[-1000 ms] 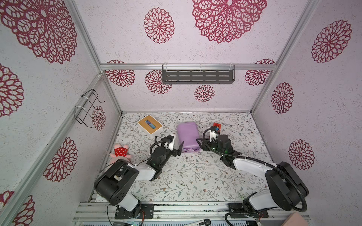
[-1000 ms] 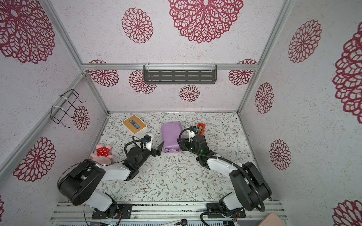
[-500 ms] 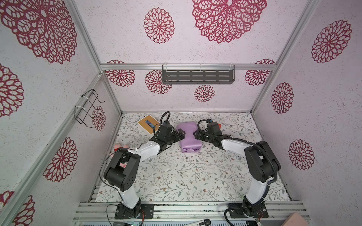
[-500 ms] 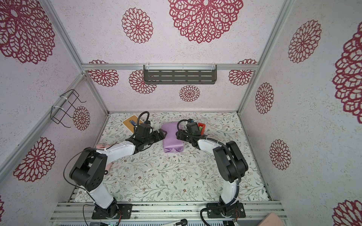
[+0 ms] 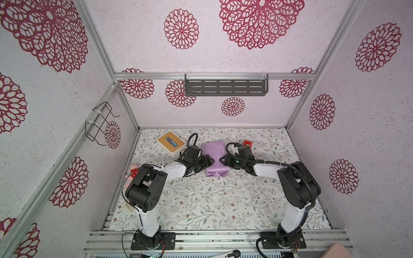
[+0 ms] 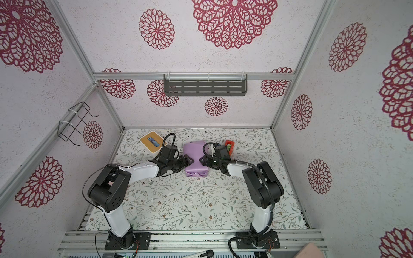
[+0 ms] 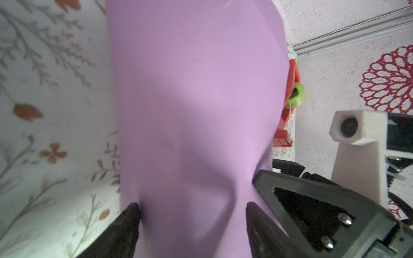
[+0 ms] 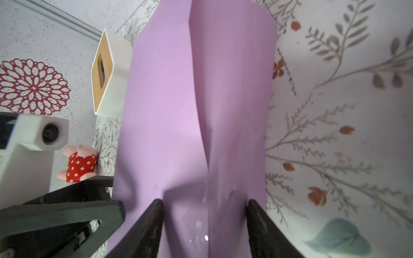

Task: Wrap a gift box in wrapping paper
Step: Move the gift box to the center of the table.

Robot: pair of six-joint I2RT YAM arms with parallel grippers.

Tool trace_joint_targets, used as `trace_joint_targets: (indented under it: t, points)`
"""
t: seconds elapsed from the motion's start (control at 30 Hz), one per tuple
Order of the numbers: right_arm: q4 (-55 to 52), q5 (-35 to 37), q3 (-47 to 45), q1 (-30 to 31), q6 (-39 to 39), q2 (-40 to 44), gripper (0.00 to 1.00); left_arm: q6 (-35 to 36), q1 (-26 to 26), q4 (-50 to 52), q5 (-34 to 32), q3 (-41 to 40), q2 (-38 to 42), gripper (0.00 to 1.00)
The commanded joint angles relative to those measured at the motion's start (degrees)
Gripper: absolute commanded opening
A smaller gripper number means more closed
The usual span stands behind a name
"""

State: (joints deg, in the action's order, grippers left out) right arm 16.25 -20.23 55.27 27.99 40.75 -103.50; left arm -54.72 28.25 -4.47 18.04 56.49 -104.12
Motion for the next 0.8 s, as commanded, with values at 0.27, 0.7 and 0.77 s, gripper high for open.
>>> trace_joint_targets:
  t: [0.27, 0.7, 0.77]
  points:
    - [-0.46, 5.67, -16.99, 5.52, 7.59, 18.87, 0.73, -6.52, 3.51, 0.89, -3.71, -16.23, 18.77, 0.87]
    - [-2.43, -1.71, -2.70, 1.72, 0.89, 5.86, 0.80, -4.68, -0.83, 0.78, -1.35, -6.95, 10.02, 0.94]
    - [-2.01, -2.40, -1.55, 1.71, 1.04, 4.37, 0.80, -4.66, -0.73, 0.72, -0.92, -5.52, 8.32, 0.94]
